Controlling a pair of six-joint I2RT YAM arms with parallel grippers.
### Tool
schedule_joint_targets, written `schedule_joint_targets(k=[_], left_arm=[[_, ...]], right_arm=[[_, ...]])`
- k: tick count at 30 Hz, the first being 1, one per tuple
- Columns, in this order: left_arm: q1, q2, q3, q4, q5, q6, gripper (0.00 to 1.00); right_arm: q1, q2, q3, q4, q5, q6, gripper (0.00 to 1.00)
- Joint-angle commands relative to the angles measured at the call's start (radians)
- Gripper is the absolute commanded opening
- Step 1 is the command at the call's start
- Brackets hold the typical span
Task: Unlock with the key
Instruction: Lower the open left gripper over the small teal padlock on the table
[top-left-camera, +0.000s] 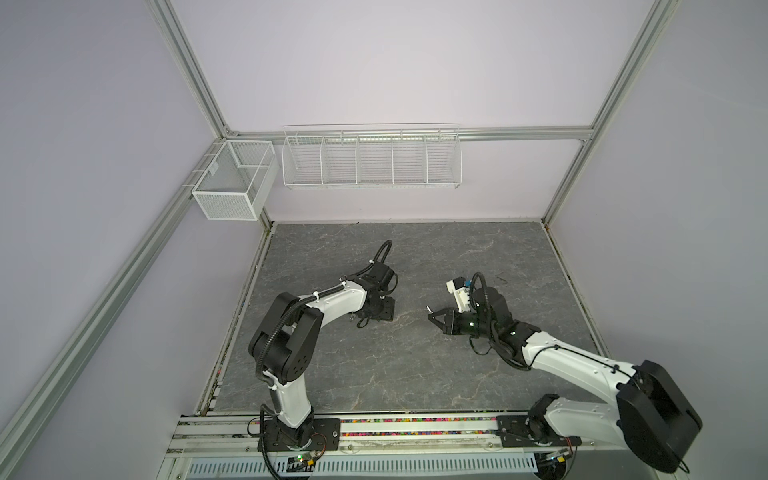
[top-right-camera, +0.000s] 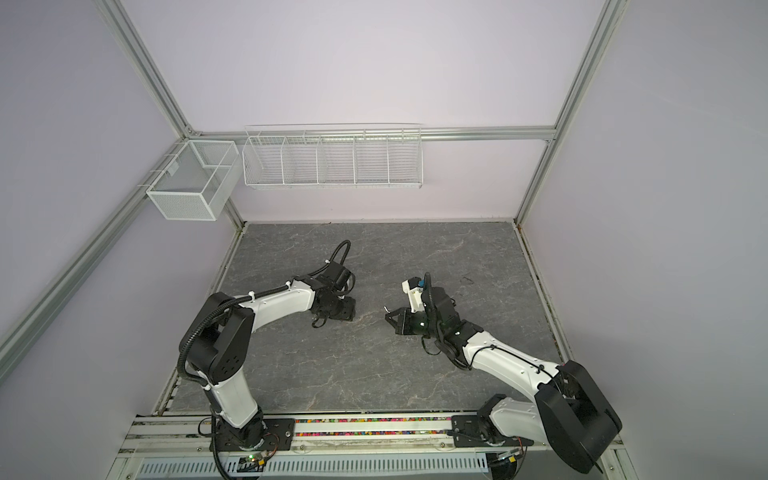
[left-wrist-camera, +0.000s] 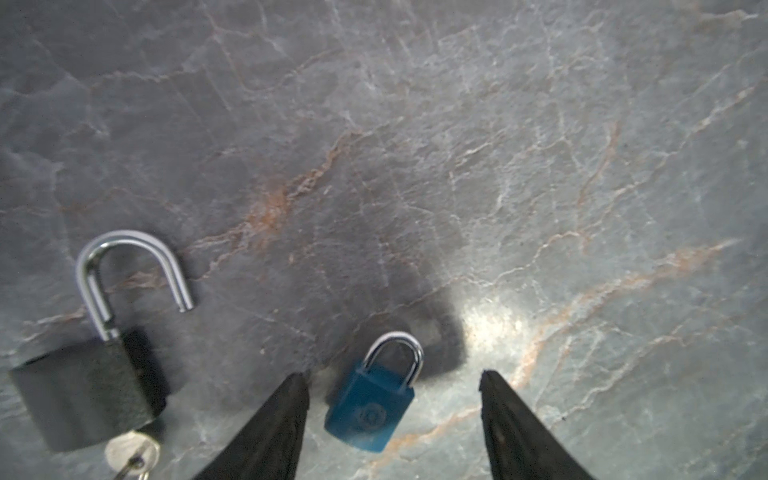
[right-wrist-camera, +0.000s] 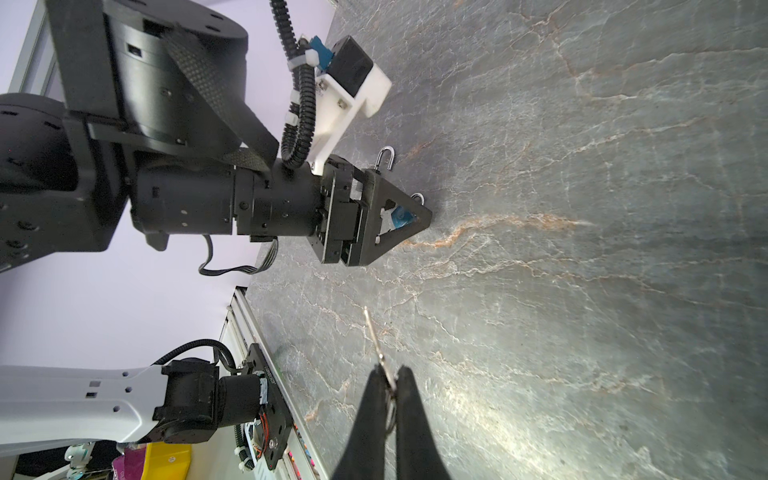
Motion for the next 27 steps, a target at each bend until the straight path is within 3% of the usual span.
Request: schedule_joint_targets(k=[1, 9, 27], left_arm=[[0.005, 0.017, 0.02, -0.01, 0.028, 0.014, 0.65], [-0.019, 0.03, 0.018, -0.032, 0.016, 0.011, 0.59], [-0.059, 0.073, 0.05, -0.103, -0.127, -0.072, 0.49]], right_arm=[[0.005, -0.008, -0.004, 0.021, 0.004, -0.014, 0.06], [0.006, 0.015, 0.0, 0.032, -0.001, -0.016, 0.06], [0.006, 0.028, -0.005, 0.073, -0.007, -0.018, 0.06]])
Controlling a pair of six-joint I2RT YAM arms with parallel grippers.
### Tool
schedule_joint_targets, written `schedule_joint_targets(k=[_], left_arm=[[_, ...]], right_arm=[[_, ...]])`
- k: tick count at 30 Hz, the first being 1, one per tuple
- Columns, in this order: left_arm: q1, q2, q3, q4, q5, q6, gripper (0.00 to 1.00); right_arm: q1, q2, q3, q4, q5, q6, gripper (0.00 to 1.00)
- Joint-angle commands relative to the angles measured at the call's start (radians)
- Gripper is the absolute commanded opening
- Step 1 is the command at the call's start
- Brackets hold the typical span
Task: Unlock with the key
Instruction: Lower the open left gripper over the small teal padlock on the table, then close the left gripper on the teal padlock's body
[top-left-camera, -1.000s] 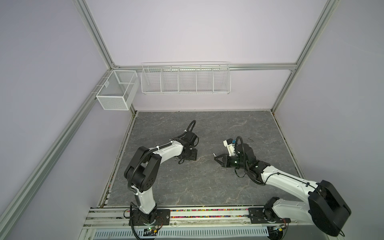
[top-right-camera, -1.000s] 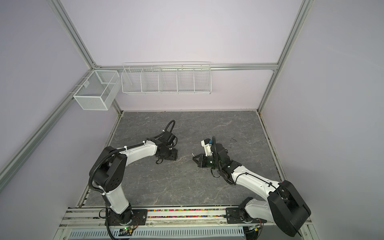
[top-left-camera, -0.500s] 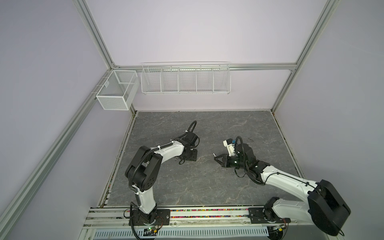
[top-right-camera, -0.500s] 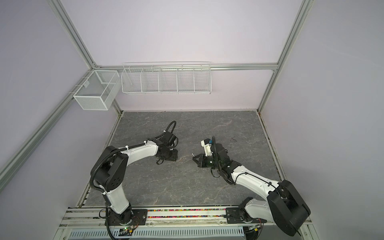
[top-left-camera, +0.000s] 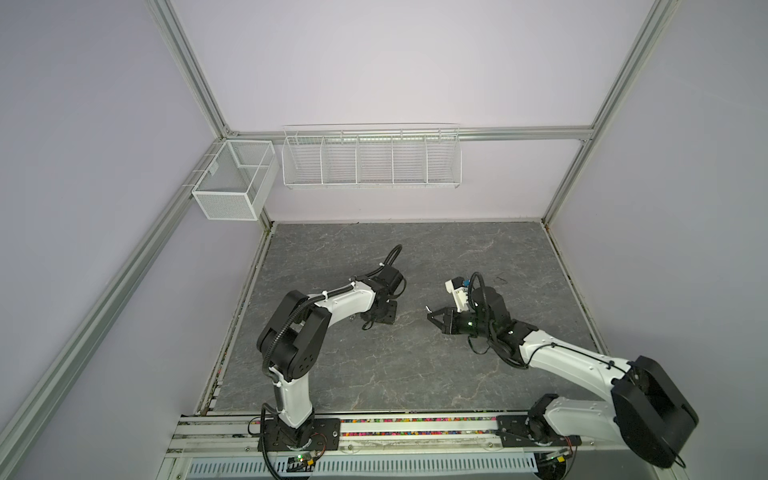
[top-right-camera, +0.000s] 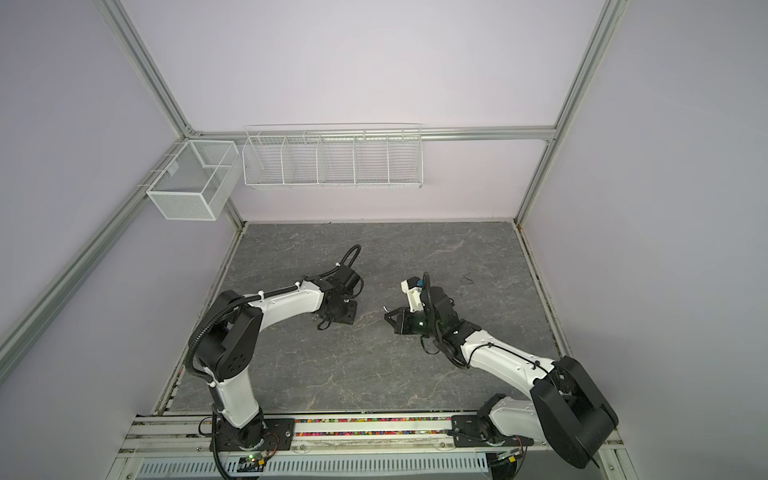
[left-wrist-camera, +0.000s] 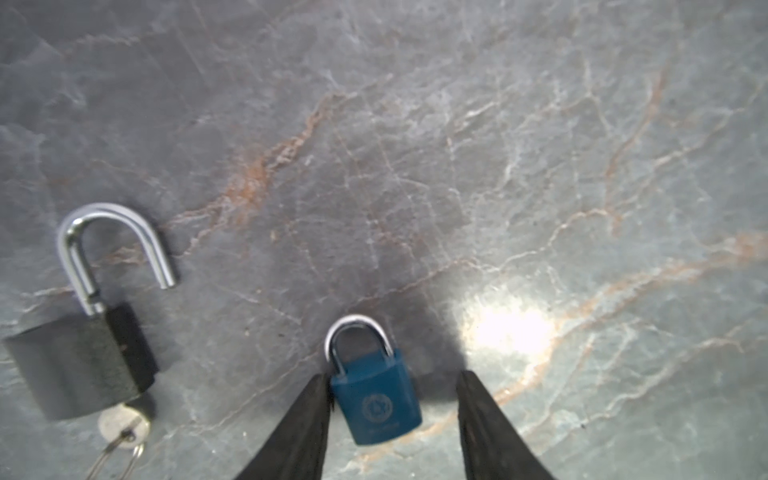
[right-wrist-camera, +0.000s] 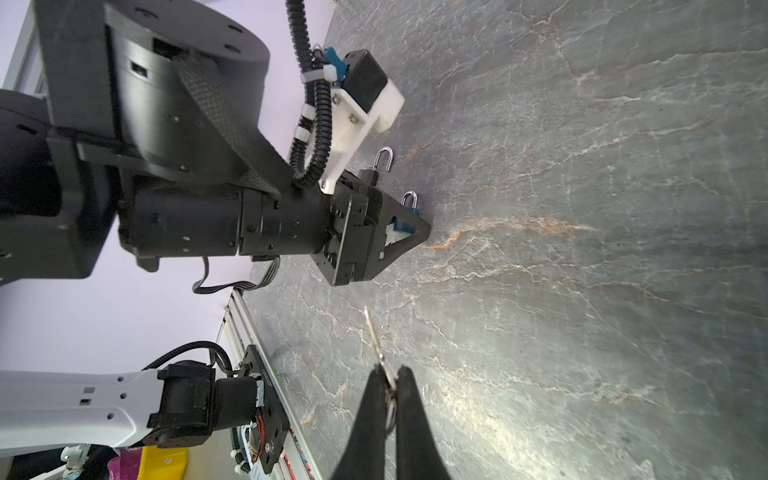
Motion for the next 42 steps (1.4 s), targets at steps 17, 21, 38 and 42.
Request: schedule_joint_targets(k=[17, 21, 38, 42], left_arm=[[-0.039, 0.036, -0.022, 0.036, -0.02, -0.074, 0.43], [-0.039, 0.033, -0.027, 0.004, -0.096, -0.078, 0.43], [-0.039, 0.008, -0.127, 0.034, -0.049, -0.204, 0.37], [-0.041, 0.009, -0.127, 0.03, -0.066, -0.226, 0.36]], right_arm=[[0.002, 0.003, 0.004, 0.081, -0.018, -0.033, 0.06], [0.002, -0.008, -0.006, 0.082, -0.003, -0.027, 0.06], [0.001, -0.07, -0.036, 0.055, 0.026, -0.017, 0.06], [0.0, -0.073, -0.035, 0.049, 0.029, -0.022, 0.06]])
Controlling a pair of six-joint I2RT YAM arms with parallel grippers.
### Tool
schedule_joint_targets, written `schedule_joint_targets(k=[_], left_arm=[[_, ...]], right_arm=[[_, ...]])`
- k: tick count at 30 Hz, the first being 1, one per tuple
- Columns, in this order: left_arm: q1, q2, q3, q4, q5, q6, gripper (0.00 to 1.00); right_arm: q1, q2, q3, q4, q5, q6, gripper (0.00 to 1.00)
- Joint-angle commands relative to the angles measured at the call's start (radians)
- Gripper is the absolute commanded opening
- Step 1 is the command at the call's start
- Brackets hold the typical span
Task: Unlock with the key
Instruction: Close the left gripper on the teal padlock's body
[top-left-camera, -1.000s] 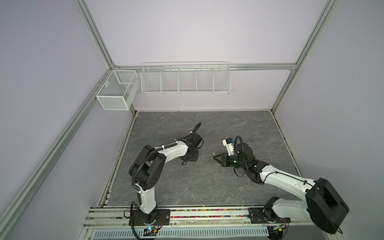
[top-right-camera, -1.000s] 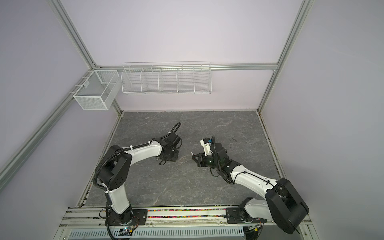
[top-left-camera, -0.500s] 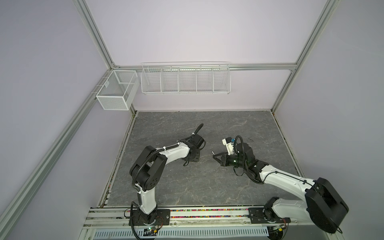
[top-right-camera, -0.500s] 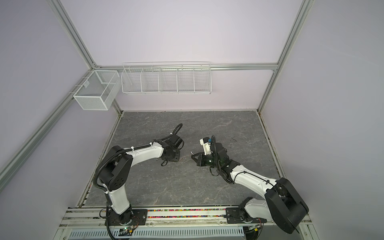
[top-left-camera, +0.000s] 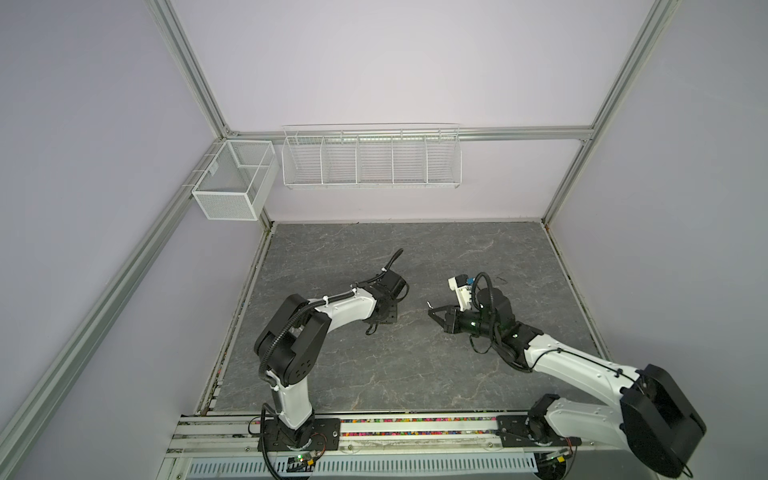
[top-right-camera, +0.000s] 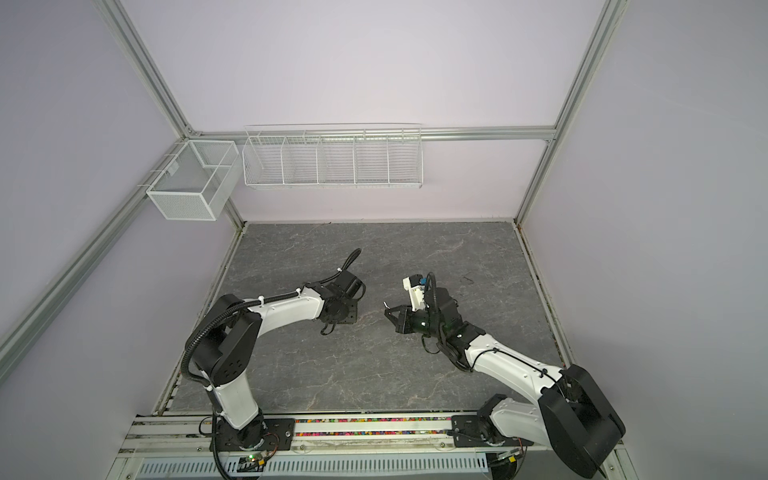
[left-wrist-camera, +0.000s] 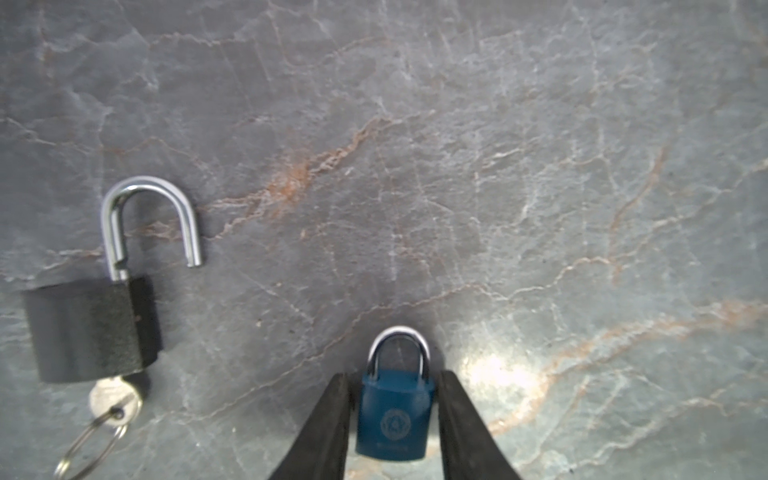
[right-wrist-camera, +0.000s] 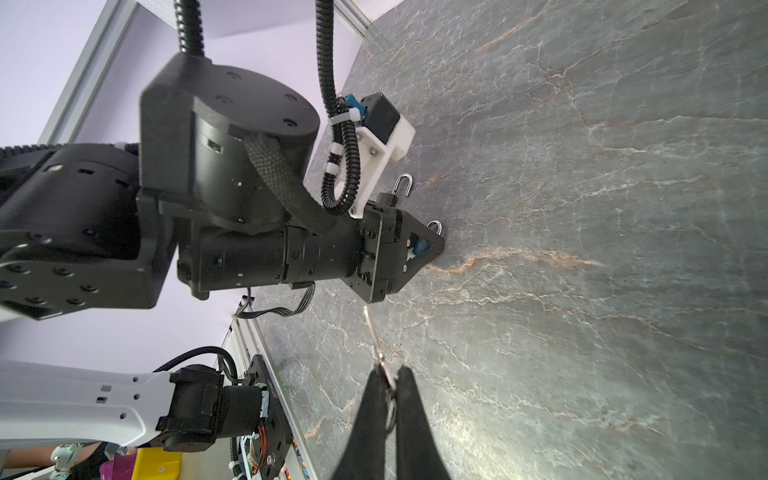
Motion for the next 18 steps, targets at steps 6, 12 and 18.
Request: schedule_joint_targets(k=[6, 12, 18], left_arm=[[-0.002, 0.046, -0.052, -0.076, 0.012, -0.064, 0.34], [-0.009, 0.052, -0.047, -0.098, 0.002, -0.051, 0.3], [-0.009, 0.033, -0.045, -0.099, 0.004, -0.043, 0.21]], right_arm=[[-0.001, -0.013, -0.007, -0.023, 0.028, -0.005, 0.06], [0.0, -0.006, -0.007, -0.023, 0.035, -0.004, 0.06], [-0.001, -0.002, -0.007, -0.025, 0.038, -0.001, 0.06]])
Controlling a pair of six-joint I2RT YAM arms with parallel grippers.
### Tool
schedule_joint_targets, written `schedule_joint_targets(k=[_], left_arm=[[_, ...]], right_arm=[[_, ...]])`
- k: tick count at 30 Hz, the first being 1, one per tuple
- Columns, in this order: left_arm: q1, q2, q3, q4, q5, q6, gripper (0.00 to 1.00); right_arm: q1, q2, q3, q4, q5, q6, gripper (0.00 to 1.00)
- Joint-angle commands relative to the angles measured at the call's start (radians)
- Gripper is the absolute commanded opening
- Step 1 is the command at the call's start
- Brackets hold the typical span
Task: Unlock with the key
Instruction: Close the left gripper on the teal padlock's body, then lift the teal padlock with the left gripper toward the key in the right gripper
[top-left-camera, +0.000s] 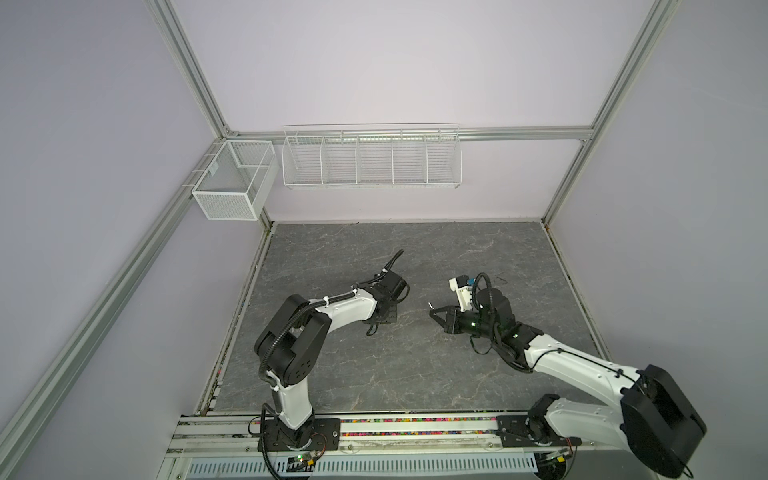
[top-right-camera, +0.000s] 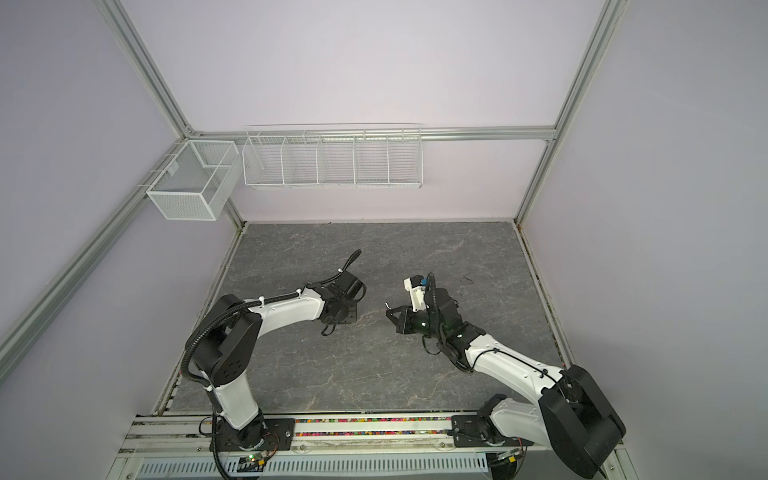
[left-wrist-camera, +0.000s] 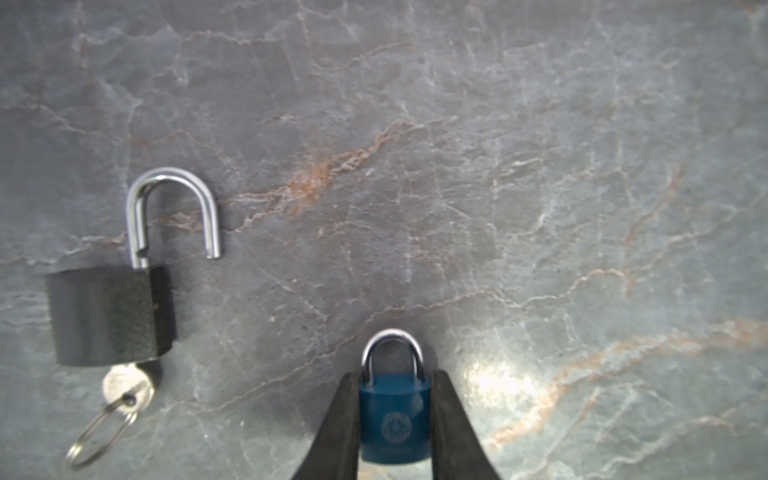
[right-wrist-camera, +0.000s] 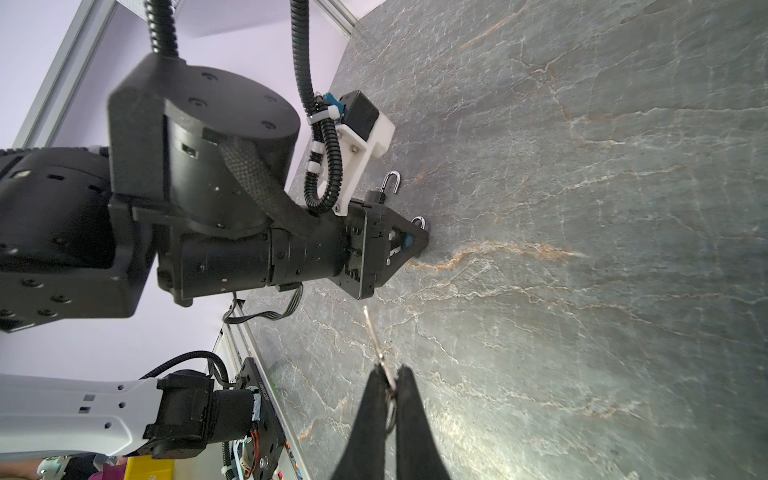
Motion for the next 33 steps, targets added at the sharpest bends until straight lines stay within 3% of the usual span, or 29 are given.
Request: schedule_joint_targets(k=[1, 7, 14, 24, 29, 33], left_arm=[[-0.003, 0.03, -0.036, -0.095, 0.033, -0.006, 0.19], [-0.003, -0.006, -0.015, -0.093, 0.038, -0.004, 0.0], [-0.003, -0.088, 0.022, -0.111, 0.064, -0.032, 0.0], [-0.054, -0.255, 0.092, -0.153, 0.057, -0.089, 0.0], [-0.103, -0.335, 0.149, -0.137, 0.022, -0.113, 0.0], [-0.107, -0.385, 0.14, -0.05, 0.036, -0.138, 0.0]], right_arm=[[-0.001, -0.001, -0.007, 0.002, 0.015, 0.001, 0.06], [-0.002, -0.018, -0.008, -0.016, 0.019, 0.0, 0.06], [-0.032, -0.09, 0.053, -0.225, 0.072, -0.06, 0.06], [-0.036, -0.162, 0.126, -0.373, 0.142, -0.095, 0.06], [-0.027, -0.138, 0.159, -0.363, 0.155, -0.05, 0.06], [0.041, -0.11, 0.148, -0.308, 0.235, -0.005, 0.06]])
